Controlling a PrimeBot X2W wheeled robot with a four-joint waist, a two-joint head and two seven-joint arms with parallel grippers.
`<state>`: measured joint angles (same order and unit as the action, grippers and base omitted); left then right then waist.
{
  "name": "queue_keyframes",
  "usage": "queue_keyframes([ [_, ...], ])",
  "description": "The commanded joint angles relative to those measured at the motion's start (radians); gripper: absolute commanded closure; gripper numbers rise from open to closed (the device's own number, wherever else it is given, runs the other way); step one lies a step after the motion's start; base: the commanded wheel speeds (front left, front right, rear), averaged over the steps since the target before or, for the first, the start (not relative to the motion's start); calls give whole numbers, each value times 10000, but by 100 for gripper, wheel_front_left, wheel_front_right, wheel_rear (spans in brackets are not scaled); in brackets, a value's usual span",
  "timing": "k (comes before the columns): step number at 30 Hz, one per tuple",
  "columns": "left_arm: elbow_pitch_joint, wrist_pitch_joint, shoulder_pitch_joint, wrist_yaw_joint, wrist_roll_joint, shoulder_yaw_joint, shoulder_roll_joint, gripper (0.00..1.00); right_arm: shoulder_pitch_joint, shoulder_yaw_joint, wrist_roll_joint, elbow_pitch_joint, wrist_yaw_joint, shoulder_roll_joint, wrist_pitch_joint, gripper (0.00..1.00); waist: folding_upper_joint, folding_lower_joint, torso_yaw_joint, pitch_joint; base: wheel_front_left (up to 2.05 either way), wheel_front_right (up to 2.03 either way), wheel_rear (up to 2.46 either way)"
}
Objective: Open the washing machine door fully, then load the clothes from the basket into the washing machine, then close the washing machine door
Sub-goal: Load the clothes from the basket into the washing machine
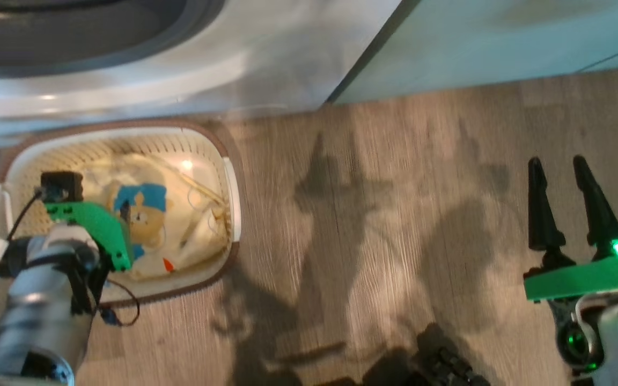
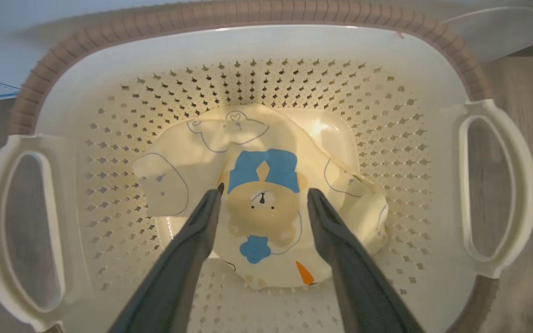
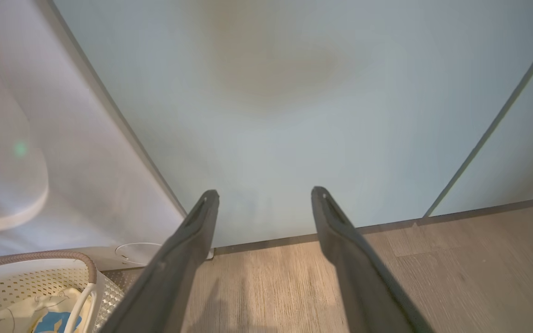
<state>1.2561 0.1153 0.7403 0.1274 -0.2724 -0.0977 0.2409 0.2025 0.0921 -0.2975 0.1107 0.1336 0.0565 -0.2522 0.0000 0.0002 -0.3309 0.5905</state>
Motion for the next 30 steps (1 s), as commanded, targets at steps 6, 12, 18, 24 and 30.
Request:
queue_keyframes([
  [6, 145, -206, 940, -123, 306, -125, 594, 0, 534, 240, 109, -474, -29, 155, -95, 0, 0, -2, 94, 1519, 0, 0, 0],
  [12, 245, -340, 1479, -192, 424, -335, 820, 0, 821, 221, 183, -616, -29, 255, -95, 0, 0, -2, 138, 2201, 0, 0, 0],
  [18, 293, -330, 1947, -295, 450, -436, 1120, 0, 1027, 236, 233, -741, -29, 334, -95, 0, 0, -2, 117, 2774, 0, 0, 0],
  [24, 319, -393, 2261, -384, 525, -619, 1234, 0, 1114, 215, 278, -870, -29, 394, -95, 0, 0, -2, 113, 3204, 0, 0, 0],
  [30, 334, -349, 2350, -560, 658, -860, 1308, 0, 1126, 158, 294, -932, -29, 449, -95, 0, 0, -2, 103, 3444, 0, 0, 0],
])
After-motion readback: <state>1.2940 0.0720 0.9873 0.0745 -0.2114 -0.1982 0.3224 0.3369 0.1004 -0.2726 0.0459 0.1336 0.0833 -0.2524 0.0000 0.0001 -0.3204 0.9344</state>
